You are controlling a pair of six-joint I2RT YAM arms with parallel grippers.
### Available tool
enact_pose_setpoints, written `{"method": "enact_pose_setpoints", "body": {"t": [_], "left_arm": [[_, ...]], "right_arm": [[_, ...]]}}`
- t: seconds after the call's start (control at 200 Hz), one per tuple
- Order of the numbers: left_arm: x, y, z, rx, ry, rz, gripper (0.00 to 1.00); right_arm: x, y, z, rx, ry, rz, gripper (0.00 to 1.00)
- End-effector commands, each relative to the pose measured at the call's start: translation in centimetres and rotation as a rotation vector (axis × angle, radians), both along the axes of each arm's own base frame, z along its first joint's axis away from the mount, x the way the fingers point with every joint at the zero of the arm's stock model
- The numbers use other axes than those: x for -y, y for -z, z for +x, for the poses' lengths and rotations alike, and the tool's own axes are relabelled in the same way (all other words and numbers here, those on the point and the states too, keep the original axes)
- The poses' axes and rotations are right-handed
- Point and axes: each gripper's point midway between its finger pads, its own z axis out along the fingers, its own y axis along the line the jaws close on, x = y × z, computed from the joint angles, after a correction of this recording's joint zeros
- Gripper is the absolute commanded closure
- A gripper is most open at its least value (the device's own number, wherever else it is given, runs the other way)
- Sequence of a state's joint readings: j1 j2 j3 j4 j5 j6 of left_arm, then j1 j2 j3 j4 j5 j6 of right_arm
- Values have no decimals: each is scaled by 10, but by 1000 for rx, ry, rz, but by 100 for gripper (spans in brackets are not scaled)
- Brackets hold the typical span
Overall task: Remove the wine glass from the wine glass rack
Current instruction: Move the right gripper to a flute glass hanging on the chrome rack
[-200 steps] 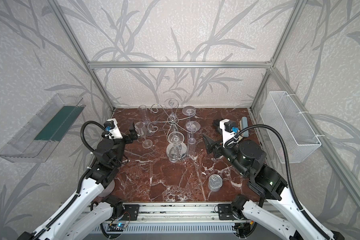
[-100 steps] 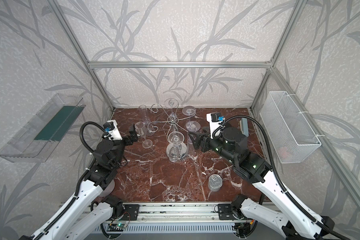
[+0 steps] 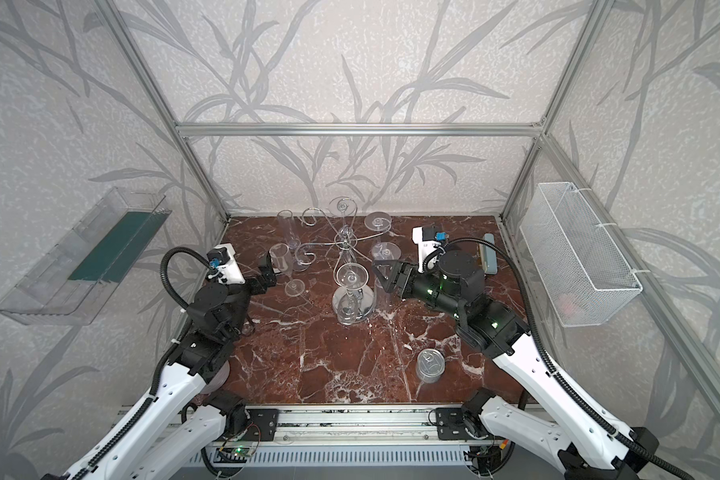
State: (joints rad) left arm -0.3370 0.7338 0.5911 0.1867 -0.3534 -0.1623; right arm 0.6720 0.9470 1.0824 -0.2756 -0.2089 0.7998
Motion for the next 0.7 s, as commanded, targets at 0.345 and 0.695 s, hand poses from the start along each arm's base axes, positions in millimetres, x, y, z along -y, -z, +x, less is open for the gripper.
{"method": "enact_pose_setpoints", "body": {"t": [0.345,0.695], "left_arm": [[-2,4,-4,-3,-1,-36,2],[-5,8,-9,-5,-12,-31,2]], "right_arm": [[-26,23,-5,-191,-69,162,38],[-38,29,-5,-239,-78,202,45]]}}
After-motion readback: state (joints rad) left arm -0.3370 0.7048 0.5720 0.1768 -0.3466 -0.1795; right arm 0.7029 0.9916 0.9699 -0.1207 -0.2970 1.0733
